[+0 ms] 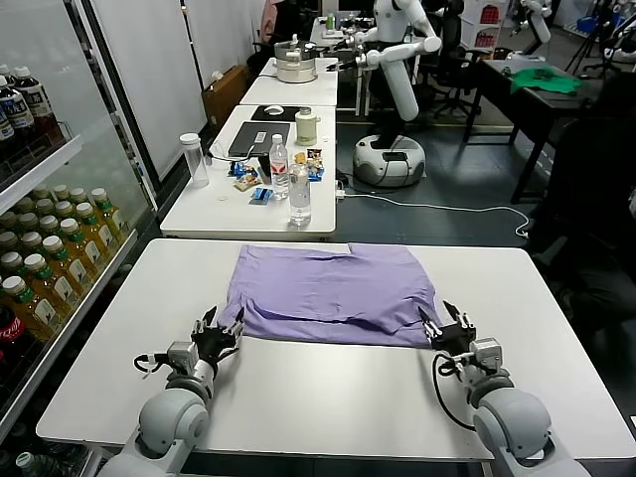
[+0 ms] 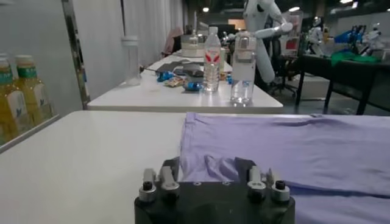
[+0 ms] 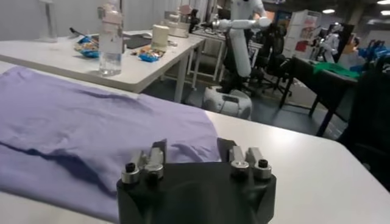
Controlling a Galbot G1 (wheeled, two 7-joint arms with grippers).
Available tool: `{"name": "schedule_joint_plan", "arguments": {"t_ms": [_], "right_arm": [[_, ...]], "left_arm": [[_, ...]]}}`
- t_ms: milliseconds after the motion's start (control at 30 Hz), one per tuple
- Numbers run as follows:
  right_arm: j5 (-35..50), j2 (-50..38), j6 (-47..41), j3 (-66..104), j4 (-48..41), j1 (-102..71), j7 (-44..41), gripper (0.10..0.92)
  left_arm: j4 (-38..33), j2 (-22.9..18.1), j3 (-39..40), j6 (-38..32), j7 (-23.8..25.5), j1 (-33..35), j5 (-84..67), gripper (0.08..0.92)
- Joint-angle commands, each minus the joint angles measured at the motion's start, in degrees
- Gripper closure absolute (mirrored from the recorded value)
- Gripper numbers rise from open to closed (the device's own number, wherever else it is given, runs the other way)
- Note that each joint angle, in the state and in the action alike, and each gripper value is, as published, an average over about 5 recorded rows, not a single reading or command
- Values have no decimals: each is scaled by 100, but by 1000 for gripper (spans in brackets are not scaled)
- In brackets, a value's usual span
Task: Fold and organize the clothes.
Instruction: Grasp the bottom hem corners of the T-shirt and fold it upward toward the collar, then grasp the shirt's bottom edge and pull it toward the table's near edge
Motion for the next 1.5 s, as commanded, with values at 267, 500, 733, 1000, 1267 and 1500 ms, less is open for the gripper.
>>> {"name": "schedule_joint_plan", "arguments": {"t_ms": [267,500,733,1000,1267,1500], "right_arm": [[361,64,-266,126,-305,-136,-26,203],[629,98,-324,-129,-577,109,-15,344],[839,109,-364,-226,-715,214,-69,534],[1007,96,-390,-211,-732,228,-90,768],[1040,2,-362,-6,-420,10,-96,906],[1017,-96,-354,562,543,-956,-119,907]], "left_arm": [[512,-57,77,36,-62,-223,-168,179],[527,-82,96,67,-77,-204,-309,306],[562,-80,75,100,-73,-204,-374,514],[619,-77,49,98,-54,-215,-543,739],[321,-72,-9,36,-21,-8,-629,897],[-689,-87,-170,16,-33,865,-571,897]]}}
